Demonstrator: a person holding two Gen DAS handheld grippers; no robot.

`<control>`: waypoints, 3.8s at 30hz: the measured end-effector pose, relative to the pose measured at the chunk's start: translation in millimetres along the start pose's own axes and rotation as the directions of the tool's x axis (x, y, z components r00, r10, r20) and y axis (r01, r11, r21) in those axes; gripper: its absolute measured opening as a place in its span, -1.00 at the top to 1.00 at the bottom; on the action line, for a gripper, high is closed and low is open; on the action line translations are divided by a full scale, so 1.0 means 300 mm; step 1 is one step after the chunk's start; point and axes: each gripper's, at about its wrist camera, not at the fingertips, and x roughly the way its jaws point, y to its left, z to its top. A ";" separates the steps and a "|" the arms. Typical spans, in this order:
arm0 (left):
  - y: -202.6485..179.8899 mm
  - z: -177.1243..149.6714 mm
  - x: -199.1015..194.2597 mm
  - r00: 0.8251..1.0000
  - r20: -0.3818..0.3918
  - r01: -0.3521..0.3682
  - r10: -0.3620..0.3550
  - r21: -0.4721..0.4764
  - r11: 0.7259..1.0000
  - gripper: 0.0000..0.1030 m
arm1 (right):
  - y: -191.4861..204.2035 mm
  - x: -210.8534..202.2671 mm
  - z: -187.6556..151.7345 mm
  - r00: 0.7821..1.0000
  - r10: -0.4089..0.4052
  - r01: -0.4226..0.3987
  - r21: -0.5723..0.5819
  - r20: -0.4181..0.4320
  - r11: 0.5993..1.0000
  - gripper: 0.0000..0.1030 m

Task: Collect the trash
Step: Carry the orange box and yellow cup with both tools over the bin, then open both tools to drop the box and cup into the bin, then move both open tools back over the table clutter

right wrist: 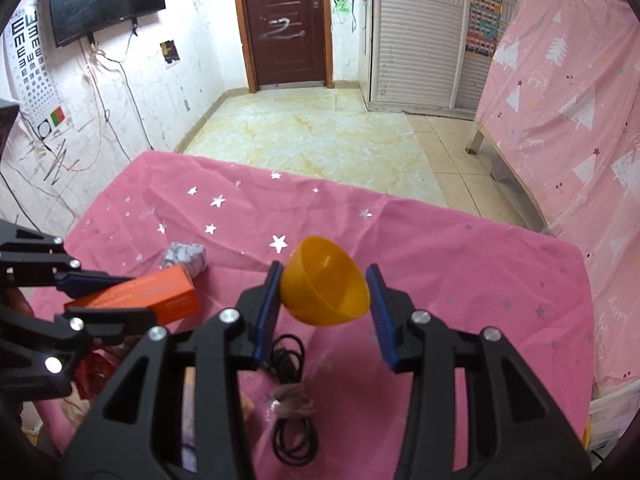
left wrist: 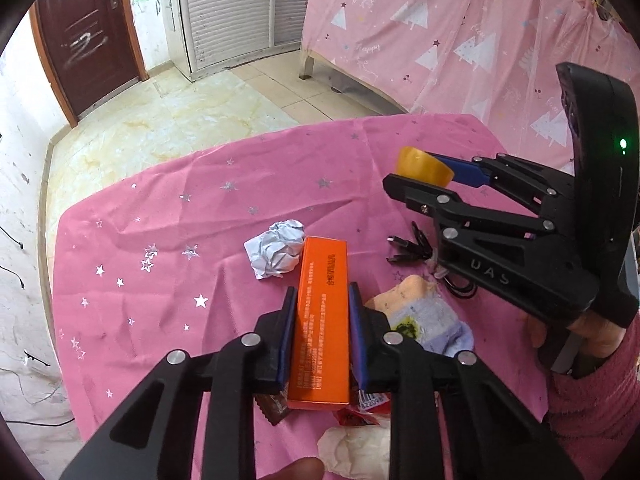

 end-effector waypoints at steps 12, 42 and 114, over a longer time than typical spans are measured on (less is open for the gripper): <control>-0.108 0.015 -0.153 0.995 0.100 -0.008 0.003 0.048 0.999 0.65 | -0.089 -0.128 -0.033 0.997 -0.019 0.015 0.053 0.070 0.998 0.22; -0.773 0.165 -0.037 0.979 0.081 0.163 -0.189 0.262 0.951 0.65 | -0.699 -0.445 -0.453 0.959 -0.274 0.229 0.364 0.075 0.903 0.22; -0.464 0.166 -0.137 0.976 0.217 0.023 -0.027 0.019 1.000 -0.84 | -0.482 -0.403 -0.326 0.987 -0.127 0.096 0.271 0.102 0.958 -0.31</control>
